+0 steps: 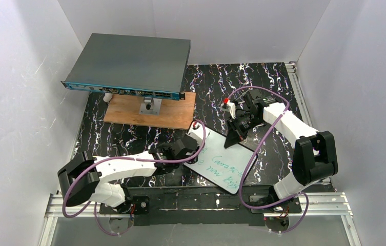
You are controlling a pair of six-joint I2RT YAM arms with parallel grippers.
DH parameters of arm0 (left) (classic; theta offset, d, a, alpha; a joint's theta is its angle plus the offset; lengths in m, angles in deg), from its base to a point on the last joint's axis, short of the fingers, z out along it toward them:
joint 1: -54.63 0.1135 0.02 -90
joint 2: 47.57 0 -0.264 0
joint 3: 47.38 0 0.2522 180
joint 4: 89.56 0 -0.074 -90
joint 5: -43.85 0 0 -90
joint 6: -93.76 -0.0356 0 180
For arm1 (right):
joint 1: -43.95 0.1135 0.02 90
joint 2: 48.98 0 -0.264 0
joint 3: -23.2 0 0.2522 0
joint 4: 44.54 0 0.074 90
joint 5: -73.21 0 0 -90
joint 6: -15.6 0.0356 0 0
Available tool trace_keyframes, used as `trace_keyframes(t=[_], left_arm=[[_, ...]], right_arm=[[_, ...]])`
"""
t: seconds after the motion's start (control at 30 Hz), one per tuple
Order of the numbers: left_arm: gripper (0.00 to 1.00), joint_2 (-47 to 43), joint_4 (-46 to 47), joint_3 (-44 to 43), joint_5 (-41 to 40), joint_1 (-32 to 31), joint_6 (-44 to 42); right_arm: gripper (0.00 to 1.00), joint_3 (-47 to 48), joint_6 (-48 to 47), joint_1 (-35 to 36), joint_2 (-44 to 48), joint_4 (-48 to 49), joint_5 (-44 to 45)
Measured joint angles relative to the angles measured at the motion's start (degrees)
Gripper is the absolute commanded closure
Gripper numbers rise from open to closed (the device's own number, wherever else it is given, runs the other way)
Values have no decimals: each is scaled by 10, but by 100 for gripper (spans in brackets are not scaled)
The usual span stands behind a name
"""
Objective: Erase the whiteboard
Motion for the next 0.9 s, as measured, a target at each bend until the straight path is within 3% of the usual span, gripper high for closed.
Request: trace_keyframes(t=[0.27, 0.63, 0.9], left_arm=[[100, 6, 42, 2, 58, -10, -21], [100, 6, 7, -1, -75, -18, 33], [100, 6, 22, 4, -32, -12, 4]], right_arm=[[99, 0, -4, 0, 0, -4, -1], [99, 0, -5, 0, -1, -1, -3], [99, 0, -2, -1, -3, -1, -2]])
